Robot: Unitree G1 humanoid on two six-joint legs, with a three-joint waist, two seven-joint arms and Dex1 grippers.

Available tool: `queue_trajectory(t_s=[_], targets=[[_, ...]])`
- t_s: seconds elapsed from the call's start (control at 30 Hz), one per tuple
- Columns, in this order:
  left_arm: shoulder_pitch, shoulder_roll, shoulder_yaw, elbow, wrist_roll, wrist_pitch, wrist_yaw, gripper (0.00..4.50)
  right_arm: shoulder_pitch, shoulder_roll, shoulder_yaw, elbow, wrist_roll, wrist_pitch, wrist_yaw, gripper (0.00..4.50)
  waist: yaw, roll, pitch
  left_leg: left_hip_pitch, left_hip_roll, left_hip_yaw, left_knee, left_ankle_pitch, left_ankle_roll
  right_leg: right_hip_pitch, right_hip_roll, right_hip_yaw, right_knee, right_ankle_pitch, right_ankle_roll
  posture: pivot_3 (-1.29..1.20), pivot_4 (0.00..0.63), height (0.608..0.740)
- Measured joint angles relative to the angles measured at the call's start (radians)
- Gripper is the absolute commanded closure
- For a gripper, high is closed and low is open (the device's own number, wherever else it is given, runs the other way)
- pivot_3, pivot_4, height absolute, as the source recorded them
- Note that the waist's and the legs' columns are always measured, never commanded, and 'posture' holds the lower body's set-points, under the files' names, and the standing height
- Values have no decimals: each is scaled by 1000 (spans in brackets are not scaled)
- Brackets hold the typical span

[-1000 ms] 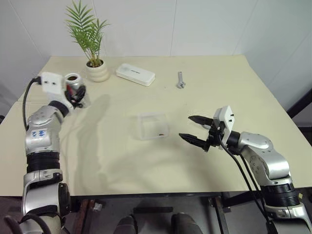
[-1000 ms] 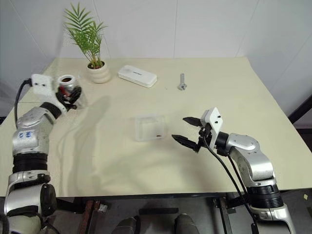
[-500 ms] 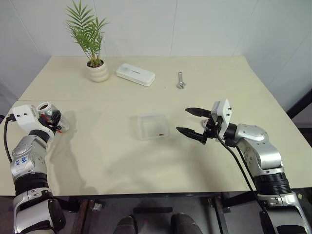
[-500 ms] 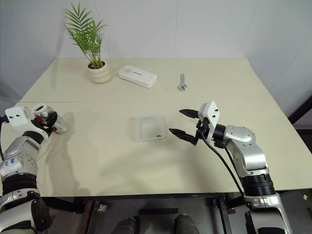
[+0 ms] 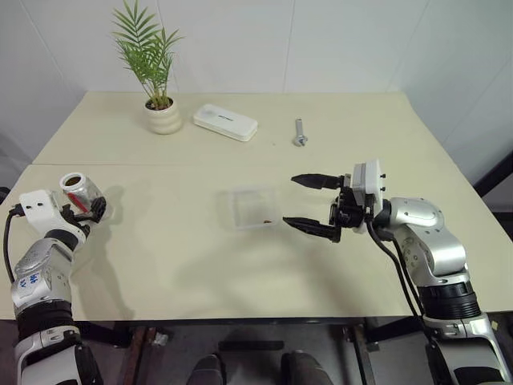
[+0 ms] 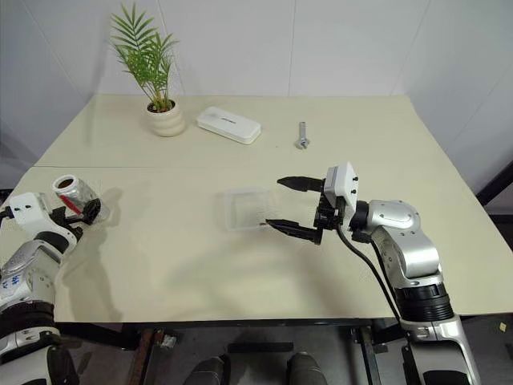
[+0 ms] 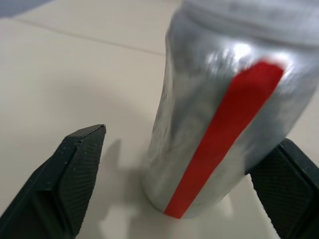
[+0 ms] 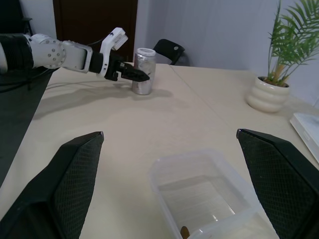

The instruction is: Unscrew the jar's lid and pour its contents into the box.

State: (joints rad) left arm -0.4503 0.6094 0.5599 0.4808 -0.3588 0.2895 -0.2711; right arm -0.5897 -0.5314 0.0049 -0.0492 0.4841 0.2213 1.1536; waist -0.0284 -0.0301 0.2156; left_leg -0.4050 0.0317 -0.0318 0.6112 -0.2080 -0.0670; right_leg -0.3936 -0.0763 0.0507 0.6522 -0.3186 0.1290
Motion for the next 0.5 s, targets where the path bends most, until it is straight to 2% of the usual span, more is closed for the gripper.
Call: queue_trajectory(t_s=[0.33, 0.5], targets=[[284, 1, -6, -366, -27, 134, -30, 24, 6, -26, -2, -6, 1, 22, 9, 0, -3, 0, 0, 0, 1, 1, -3, -2, -1, 0, -1, 0, -5, -1, -2, 0, 150, 740], [524, 46, 12, -550, 24, 128, -69, 24, 30, -49, -5, -27, 10, 41, 14, 0, -5, 0, 0, 0, 2, 4, -8, -3, 0, -1, -2, 0, -10, -1, -3, 0, 150, 740]])
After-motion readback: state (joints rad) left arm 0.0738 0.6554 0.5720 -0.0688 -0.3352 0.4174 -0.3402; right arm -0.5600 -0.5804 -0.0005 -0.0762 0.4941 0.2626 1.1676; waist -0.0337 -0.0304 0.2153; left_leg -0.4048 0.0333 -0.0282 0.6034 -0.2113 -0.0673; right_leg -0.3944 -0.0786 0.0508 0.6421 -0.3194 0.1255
